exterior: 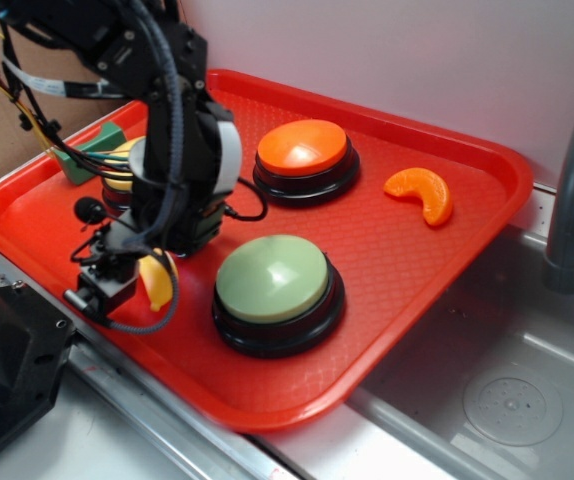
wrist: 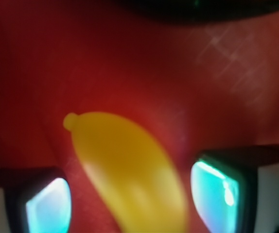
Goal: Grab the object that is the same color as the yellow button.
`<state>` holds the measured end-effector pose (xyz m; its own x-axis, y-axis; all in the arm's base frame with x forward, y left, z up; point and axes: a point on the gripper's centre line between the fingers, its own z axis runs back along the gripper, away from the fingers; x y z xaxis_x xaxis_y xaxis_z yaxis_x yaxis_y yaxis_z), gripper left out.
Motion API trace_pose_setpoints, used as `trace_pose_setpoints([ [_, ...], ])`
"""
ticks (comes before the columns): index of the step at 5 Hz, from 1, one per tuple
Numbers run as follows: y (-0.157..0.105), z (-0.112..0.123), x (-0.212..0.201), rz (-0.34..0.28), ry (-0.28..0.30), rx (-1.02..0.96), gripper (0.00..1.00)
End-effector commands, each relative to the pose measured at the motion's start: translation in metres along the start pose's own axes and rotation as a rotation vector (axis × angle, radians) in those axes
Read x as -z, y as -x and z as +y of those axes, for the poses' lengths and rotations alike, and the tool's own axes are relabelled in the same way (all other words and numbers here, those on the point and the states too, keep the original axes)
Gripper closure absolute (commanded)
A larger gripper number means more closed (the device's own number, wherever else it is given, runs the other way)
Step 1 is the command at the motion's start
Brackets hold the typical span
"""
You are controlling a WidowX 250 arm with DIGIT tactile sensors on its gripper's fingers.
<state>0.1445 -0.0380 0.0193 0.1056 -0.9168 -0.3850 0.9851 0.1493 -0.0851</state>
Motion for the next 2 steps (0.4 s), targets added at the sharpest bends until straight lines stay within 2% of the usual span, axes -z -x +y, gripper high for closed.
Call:
trace_pose_setpoints([
  [1,0.0197,0.0052,-0.0026,-0.046,-0.014,-0.125,1.0],
  [2,0.0271,0.0099,-0.0104,-0.109,-0.039,-0.207,1.0],
])
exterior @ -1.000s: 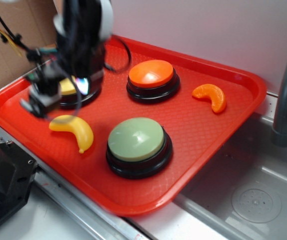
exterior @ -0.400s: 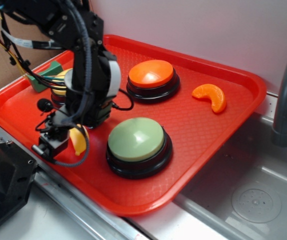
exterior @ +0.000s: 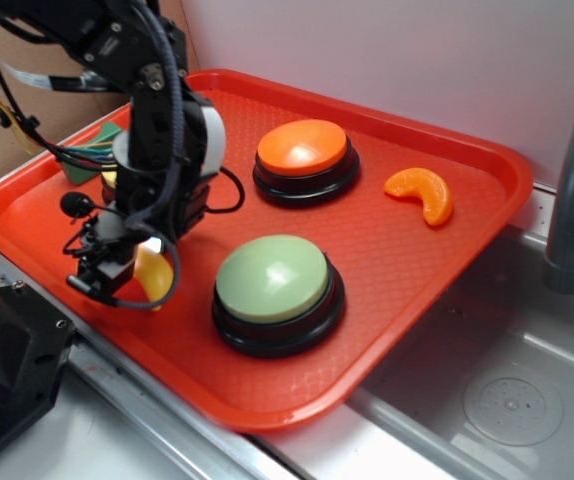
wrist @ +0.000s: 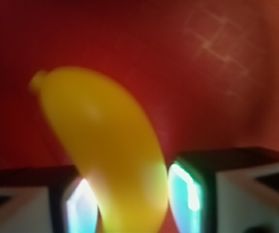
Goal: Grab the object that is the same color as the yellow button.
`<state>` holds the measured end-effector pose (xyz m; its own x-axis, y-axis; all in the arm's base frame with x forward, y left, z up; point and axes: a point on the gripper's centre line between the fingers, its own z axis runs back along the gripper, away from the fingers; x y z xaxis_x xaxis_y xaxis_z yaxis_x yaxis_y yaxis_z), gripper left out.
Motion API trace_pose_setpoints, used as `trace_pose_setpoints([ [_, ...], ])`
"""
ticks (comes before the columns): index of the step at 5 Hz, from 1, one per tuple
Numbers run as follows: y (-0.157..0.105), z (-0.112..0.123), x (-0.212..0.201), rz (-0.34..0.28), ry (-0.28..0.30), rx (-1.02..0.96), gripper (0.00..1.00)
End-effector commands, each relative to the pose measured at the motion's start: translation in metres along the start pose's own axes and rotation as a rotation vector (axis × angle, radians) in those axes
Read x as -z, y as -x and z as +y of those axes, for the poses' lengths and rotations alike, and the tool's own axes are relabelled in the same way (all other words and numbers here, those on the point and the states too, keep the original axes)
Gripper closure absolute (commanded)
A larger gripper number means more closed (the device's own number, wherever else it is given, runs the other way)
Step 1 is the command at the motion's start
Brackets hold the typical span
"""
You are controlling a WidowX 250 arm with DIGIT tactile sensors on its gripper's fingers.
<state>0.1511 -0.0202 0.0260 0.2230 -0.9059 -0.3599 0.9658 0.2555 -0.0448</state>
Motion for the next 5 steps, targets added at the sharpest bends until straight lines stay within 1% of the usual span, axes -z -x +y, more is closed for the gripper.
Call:
trace_pose_setpoints([
  [1,0.013,0.001,-0.035,-0.101,0.001,-0.287,1.0],
  [2,0.021,0.0,-0.086,-0.176,0.001,-0.547,1.0],
  [3,0.025,0.004,-0.139,-0.225,0.047,-0.796,1.0],
  [4,0.031,0.007,-0.171,-0.289,0.129,-1.036,1.0],
  [5,0.031,0.011,-0.183,-0.328,0.14,-1.292,1.0],
])
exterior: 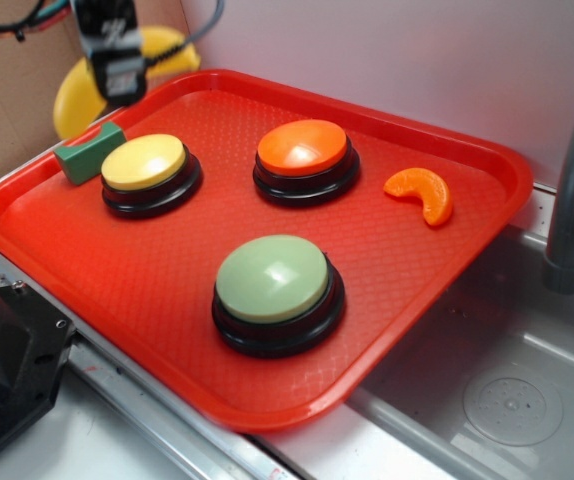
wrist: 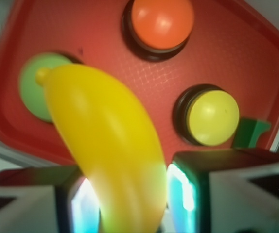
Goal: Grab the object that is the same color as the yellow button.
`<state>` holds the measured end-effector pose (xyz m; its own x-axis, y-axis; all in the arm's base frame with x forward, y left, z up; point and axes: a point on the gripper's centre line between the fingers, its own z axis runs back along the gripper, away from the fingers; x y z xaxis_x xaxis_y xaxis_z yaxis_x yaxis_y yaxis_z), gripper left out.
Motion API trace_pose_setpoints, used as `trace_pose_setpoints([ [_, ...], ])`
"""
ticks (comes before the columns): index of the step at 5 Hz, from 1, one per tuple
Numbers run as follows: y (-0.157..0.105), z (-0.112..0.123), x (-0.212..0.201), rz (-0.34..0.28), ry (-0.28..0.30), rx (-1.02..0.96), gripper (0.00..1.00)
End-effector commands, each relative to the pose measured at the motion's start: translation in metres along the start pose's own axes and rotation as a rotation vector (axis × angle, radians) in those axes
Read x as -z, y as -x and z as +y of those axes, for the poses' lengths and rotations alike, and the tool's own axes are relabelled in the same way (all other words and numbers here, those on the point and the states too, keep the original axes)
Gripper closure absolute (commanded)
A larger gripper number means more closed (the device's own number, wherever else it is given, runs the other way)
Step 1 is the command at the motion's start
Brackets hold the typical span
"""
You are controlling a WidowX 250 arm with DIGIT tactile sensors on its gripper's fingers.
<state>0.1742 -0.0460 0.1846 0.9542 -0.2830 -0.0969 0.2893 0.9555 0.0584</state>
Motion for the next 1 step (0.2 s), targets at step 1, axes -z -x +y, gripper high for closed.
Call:
trace_pose_setpoints([
  [1,-0.0105,0.0044,-0.0138,-0.081,-0.007,-0.39,1.0],
])
